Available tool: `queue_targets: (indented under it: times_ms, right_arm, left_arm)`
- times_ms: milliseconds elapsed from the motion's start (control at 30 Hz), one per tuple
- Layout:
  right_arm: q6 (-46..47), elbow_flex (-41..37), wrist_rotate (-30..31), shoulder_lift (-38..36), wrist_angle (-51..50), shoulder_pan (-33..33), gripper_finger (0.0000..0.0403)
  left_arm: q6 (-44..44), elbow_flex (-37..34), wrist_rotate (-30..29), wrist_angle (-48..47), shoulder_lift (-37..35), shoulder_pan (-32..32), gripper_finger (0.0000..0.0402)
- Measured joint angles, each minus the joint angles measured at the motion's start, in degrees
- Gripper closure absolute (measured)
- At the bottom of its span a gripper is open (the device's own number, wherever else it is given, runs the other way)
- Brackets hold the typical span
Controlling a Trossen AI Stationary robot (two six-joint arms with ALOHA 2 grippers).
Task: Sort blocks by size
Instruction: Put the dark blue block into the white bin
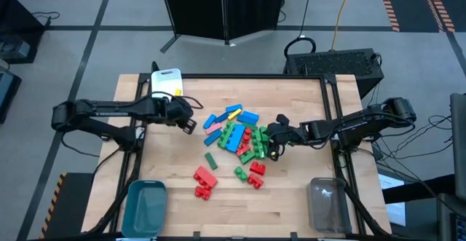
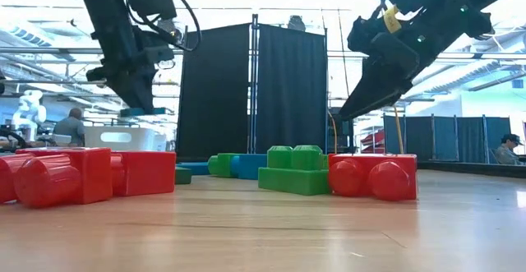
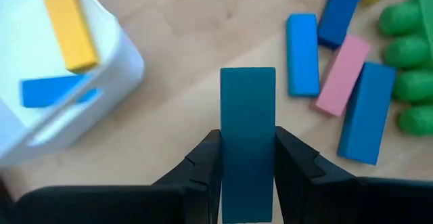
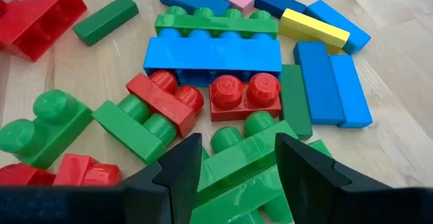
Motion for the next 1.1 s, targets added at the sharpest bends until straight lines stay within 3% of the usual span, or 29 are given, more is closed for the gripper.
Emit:
queue_targets:
  times_ms: [500,1100]
  right_arm:
    - [-3.9,0.0,0.0,0.0,-0.3,0.0,0.0227]
    - [-3.5,0.0,3.5,0.0,0.4,0.0,0.0227]
  left_arm:
    - [12.2,6.0,-1.7,-4.3,-5.5,12.5,0.0315]
    - [22.6,5.1,1.9,-3.6,-5.2,35.7,0.0315]
